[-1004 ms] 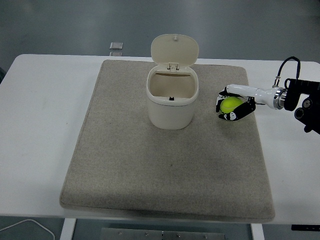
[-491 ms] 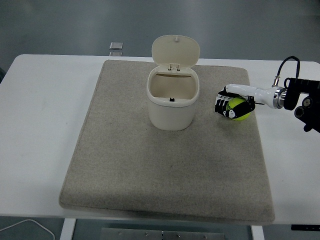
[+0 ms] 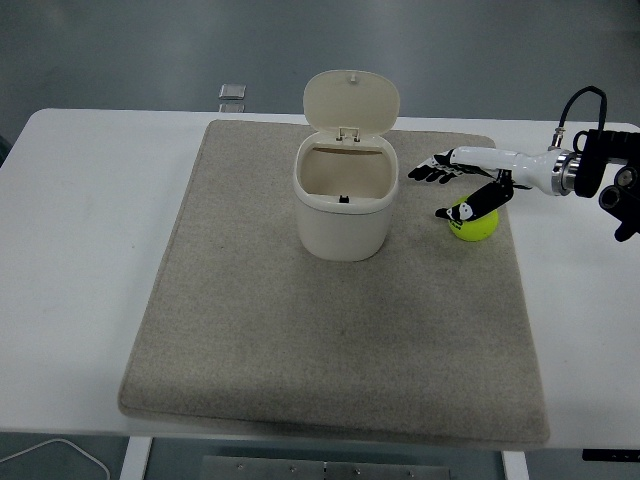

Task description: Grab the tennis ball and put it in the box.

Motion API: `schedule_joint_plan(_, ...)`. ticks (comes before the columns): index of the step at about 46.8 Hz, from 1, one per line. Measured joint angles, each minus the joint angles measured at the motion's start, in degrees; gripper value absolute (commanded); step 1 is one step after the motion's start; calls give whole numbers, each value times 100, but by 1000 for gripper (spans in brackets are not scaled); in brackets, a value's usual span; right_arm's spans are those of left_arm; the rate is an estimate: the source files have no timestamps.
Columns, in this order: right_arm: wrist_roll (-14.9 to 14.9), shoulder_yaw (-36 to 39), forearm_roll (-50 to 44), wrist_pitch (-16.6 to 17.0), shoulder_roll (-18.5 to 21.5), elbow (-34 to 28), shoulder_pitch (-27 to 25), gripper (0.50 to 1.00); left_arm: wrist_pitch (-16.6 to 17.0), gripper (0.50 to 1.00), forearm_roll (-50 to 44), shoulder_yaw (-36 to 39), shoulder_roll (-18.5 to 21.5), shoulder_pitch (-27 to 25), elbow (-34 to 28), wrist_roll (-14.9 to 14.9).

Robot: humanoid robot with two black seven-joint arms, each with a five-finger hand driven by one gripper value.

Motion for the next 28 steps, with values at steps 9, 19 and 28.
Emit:
schedule_joint_plan(9, 50, -4, -15, 198, -270, 85, 148, 913, 0, 996, 0, 0, 0, 1, 0, 1)
schedule_joint_plan(19, 162, -23, -25, 472, -698, 430, 193, 913, -1, 996, 0, 0, 0, 3, 0, 3)
schedule_joint_plan(28, 209, -70, -149, 176, -797, 453, 99, 913, -2, 996, 0, 0, 0, 3, 0, 0)
